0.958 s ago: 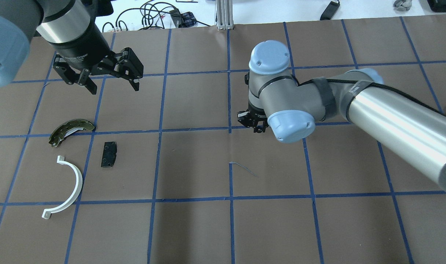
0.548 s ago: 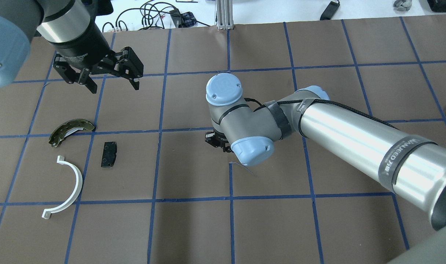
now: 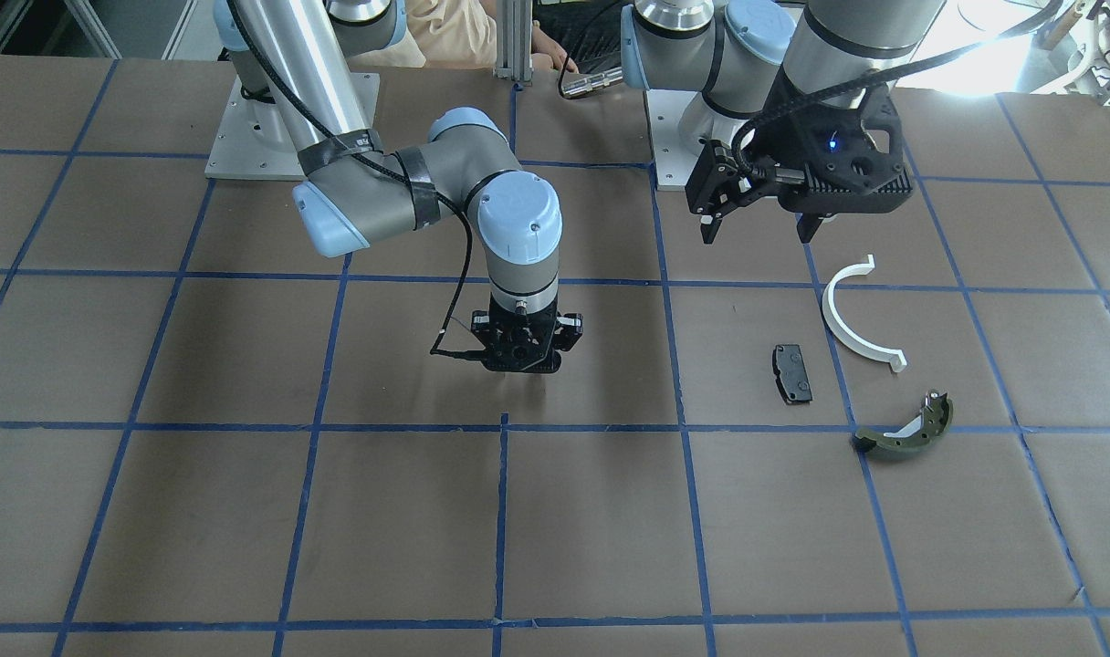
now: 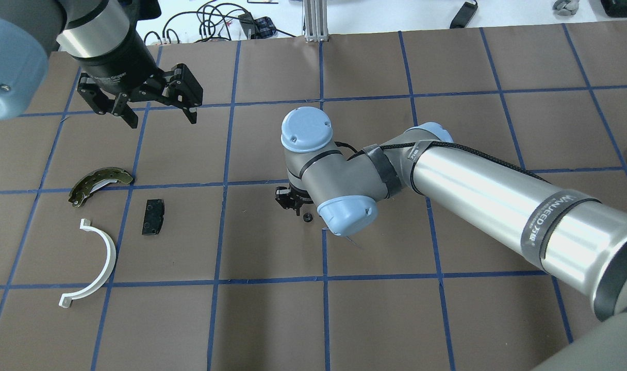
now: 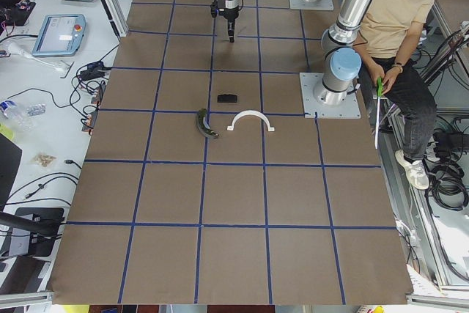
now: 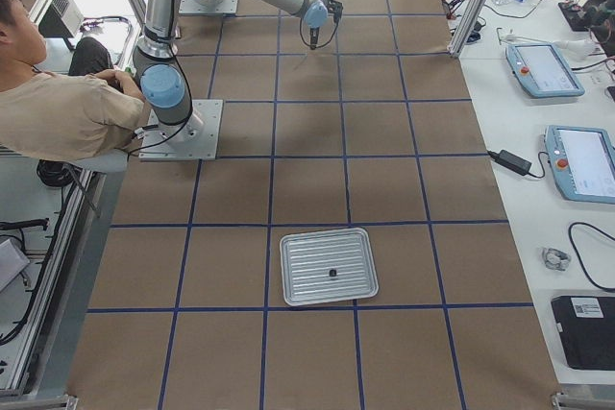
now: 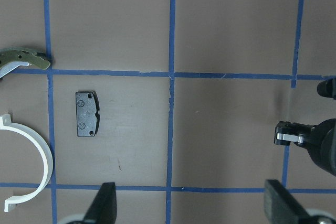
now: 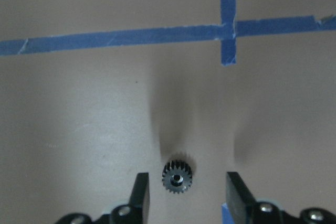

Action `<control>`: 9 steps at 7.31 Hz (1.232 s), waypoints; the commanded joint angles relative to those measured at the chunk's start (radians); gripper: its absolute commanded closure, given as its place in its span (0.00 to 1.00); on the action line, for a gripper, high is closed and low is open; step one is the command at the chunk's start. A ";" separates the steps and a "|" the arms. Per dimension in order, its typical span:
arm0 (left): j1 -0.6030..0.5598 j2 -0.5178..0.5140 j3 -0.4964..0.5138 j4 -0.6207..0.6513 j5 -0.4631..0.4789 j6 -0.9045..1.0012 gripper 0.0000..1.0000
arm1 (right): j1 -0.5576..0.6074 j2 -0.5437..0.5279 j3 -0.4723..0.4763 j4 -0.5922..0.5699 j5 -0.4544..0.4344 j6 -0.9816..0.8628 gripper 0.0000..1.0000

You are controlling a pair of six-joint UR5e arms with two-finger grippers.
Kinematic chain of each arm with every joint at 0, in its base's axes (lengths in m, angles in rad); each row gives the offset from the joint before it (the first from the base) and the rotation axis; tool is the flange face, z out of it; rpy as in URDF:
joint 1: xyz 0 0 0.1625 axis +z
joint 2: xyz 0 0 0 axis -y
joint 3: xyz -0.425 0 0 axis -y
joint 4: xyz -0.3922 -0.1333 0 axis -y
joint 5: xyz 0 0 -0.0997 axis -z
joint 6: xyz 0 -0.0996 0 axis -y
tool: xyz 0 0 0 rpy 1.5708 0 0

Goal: Place bearing gear from tray to pile

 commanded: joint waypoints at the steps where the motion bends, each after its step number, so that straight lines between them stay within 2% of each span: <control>1: -0.003 -0.030 0.000 0.064 -0.011 0.013 0.00 | -0.113 -0.088 -0.006 0.054 -0.010 -0.162 0.00; 2: -0.014 -0.055 -0.006 0.067 -0.010 0.018 0.00 | -0.214 -0.154 -0.008 0.170 -0.011 -0.328 0.00; 3: -0.057 -0.085 -0.009 0.069 0.001 0.015 0.00 | -0.321 -0.207 -0.003 0.233 -0.013 -0.471 0.00; 4: -0.093 -0.131 -0.019 0.072 0.000 0.003 0.00 | -0.415 -0.239 -0.006 0.284 -0.058 -0.599 0.00; 5: -0.136 -0.186 -0.043 0.134 0.003 0.003 0.00 | -0.458 -0.315 -0.012 0.306 -0.108 -0.661 0.00; 7: -0.204 -0.281 -0.136 0.352 0.003 -0.079 0.00 | -0.474 -0.427 -0.054 0.370 -0.100 -0.658 0.00; 8: -0.233 -0.309 -0.199 0.456 0.001 -0.097 0.00 | -0.466 -0.452 -0.124 0.534 -0.091 -0.637 0.00; 9: -0.262 -0.329 -0.254 0.551 0.003 -0.124 0.00 | -0.454 -0.492 -0.169 0.598 -0.094 -0.573 0.00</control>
